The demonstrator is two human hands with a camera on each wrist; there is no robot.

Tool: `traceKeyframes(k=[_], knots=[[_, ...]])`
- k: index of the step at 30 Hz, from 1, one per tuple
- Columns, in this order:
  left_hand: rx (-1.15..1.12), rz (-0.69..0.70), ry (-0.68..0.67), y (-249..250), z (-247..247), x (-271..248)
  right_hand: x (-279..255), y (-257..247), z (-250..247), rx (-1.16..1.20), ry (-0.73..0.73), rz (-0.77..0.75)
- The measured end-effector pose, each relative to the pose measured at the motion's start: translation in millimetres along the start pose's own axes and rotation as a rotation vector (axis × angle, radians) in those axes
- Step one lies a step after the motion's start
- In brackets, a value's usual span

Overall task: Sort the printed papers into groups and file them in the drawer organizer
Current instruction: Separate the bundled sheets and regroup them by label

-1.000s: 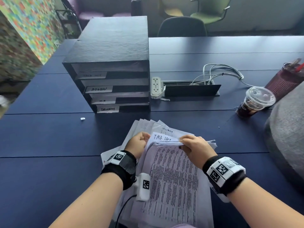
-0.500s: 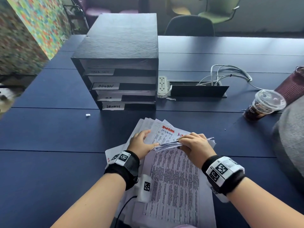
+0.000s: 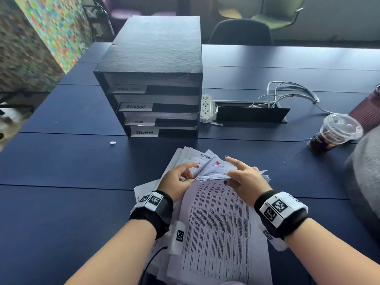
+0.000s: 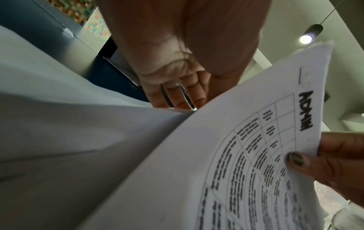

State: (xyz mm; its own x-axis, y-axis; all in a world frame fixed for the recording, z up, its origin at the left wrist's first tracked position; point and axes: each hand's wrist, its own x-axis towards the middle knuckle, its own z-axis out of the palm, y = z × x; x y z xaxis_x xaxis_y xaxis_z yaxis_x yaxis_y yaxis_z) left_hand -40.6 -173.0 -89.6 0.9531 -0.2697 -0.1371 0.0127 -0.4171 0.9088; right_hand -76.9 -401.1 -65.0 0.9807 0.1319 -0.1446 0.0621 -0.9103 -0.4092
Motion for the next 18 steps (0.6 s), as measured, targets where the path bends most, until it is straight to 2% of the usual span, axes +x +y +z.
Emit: traceKeyframes(k=[4, 7, 10, 11, 13, 18], knots=[[-0.143, -0.148, -0.041, 7.7, 3.5, -6.5, 0.5, 1.6, -3.9, 0.04, -0.005, -0.026], [-0.128, -0.206, 0.009, 7.2, 8.6, -5.7, -2.6, 3.4, -4.2, 0.02, 0.012, -0.089], [0.135, -0.198, 0.101, -0.1, 10.3, 1.1, -8.4, 5.4, 0.9, 0.033, 0.066, -0.134], [0.256, -0.227, 0.093, -2.8, 9.5, 2.2, -10.2, 6.0, 3.6, 0.058, 0.094, -0.14], [0.339, -0.274, 0.071, -4.0, 6.3, 3.2, -12.7, 5.9, 8.3, 0.097, 0.147, -0.146], [0.227, -0.145, 0.167, -6.5, 5.5, 0.3, -14.4, 3.6, 11.5, 0.105, 0.183, -0.146]])
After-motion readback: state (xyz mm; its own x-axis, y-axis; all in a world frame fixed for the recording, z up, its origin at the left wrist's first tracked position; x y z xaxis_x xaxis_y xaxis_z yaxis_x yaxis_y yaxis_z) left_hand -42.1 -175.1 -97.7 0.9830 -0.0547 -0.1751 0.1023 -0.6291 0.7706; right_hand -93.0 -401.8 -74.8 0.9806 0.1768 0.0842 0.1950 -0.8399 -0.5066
